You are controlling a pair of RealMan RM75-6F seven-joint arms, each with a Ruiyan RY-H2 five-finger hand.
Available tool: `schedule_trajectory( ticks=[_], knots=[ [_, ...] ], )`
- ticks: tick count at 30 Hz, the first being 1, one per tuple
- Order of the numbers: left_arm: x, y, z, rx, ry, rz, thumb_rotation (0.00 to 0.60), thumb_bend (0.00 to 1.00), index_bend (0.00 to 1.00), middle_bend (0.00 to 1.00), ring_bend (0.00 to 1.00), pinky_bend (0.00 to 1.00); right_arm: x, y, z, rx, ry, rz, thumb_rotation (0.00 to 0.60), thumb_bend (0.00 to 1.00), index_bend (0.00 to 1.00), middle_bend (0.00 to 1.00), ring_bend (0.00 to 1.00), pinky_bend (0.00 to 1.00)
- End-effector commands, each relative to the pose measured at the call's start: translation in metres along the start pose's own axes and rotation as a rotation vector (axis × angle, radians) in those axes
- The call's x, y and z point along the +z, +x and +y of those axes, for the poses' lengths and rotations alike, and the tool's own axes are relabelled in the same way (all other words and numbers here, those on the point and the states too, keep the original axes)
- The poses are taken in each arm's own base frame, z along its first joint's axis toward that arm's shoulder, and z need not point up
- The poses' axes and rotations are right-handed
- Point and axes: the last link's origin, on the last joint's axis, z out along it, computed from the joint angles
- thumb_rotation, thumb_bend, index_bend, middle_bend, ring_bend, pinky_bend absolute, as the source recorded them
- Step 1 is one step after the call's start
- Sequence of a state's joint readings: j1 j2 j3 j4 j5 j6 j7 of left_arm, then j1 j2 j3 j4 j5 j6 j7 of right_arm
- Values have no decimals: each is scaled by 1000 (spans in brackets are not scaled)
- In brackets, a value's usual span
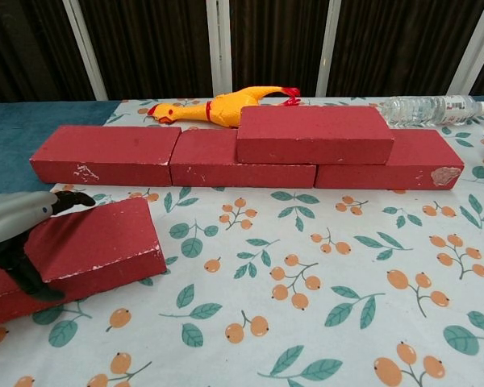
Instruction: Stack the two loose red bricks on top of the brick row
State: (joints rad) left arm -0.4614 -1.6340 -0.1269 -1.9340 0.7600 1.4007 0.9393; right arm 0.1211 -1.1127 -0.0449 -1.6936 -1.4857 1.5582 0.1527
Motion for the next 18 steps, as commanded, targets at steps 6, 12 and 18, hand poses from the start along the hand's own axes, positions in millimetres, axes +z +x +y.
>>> schedule_trajectory(
  ticks=[6, 12, 18],
  knots=[
    [5, 0, -2, 3, 20, 16, 600, 0, 0, 4, 0, 109, 3, -1, 2, -3, -17, -5, 600, 60, 0, 28, 0, 0],
    [9, -1, -4, 13, 28, 10, 600, 0, 19, 86, 38, 191, 3, -2, 1, -6, -19, -4, 600, 60, 0, 28, 0, 0],
    [11, 0, -5, 33, 36, 14, 600, 0, 80, 159, 106, 253, 3, -3, 0, -12, -22, -4, 600, 61, 0, 28, 0, 0]
  ],
)
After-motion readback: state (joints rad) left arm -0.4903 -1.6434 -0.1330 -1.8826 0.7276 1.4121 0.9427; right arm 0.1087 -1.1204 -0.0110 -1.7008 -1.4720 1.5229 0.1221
